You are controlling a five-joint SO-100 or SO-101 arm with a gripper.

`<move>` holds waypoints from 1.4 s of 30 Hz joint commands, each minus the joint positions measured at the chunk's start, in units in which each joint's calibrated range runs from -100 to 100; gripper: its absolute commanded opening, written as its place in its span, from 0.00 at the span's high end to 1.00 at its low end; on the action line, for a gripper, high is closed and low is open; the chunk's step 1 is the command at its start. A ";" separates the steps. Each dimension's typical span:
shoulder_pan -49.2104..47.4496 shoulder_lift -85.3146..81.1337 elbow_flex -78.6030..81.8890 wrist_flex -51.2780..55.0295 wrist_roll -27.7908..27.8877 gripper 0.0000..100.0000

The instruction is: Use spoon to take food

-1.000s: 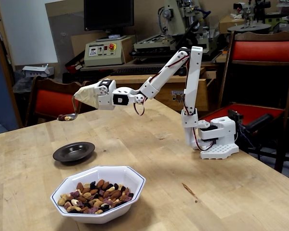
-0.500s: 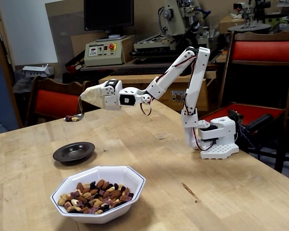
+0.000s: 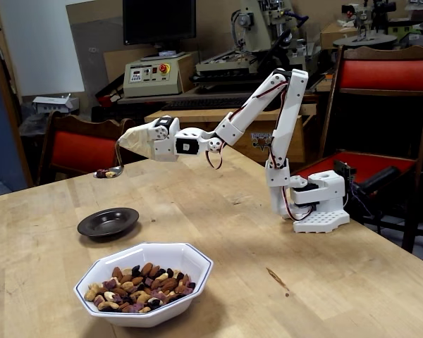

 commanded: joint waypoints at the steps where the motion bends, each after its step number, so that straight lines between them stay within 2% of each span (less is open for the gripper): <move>1: -0.24 -2.88 -0.39 -0.79 0.15 0.95; 30: -0.32 2.42 5.45 -1.42 0.39 0.95; 42: -6.32 2.59 5.45 -1.42 0.34 0.95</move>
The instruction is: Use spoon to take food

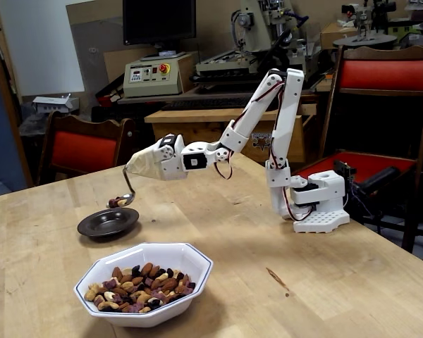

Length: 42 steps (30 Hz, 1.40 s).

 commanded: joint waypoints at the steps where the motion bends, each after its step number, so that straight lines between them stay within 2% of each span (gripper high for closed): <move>1: -1.85 -0.41 -0.81 -1.42 0.34 0.95; 42: -1.92 -0.92 -0.99 -1.19 0.39 0.95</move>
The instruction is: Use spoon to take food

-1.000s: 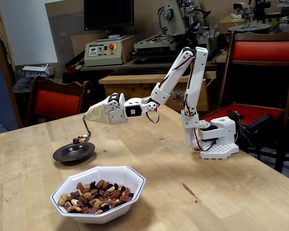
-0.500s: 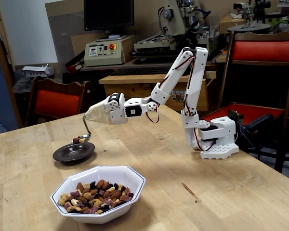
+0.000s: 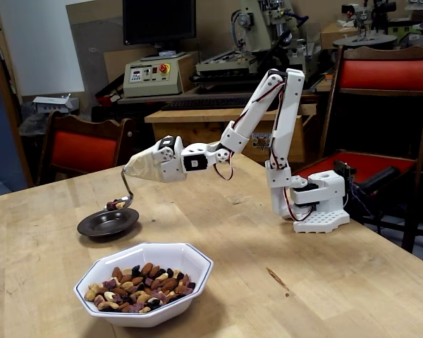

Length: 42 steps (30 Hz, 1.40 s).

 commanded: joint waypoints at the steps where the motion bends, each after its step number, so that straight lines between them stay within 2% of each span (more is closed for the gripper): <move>1: -0.53 -0.92 -0.99 -1.11 0.15 0.95; 42: -0.16 -1.10 -0.37 -1.42 0.05 0.95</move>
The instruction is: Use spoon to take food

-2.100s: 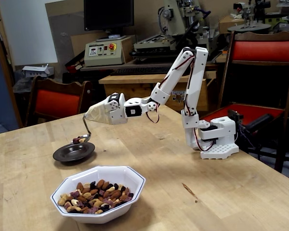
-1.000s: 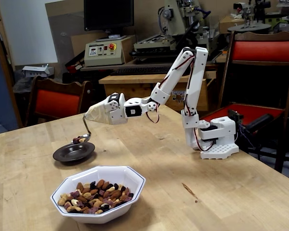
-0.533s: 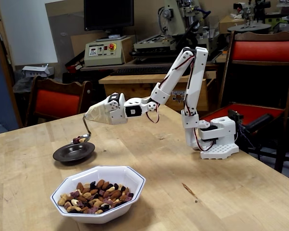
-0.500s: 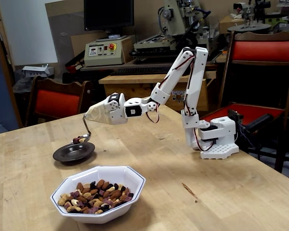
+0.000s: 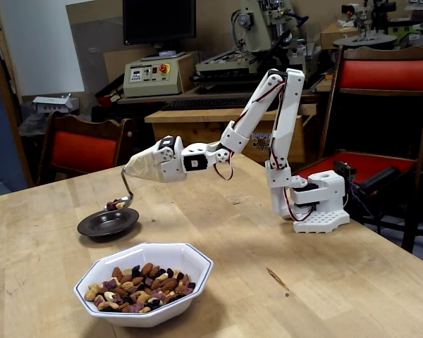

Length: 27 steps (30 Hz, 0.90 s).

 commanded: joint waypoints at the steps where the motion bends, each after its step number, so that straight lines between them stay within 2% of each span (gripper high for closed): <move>1: -0.24 -1.10 -0.37 -1.42 0.10 0.95; 11: -0.24 -0.84 -0.90 -1.42 0.24 0.95; 19: -0.61 -0.41 -0.90 -1.42 5.27 0.95; 27: -0.68 -0.41 -0.90 -0.87 6.01 0.95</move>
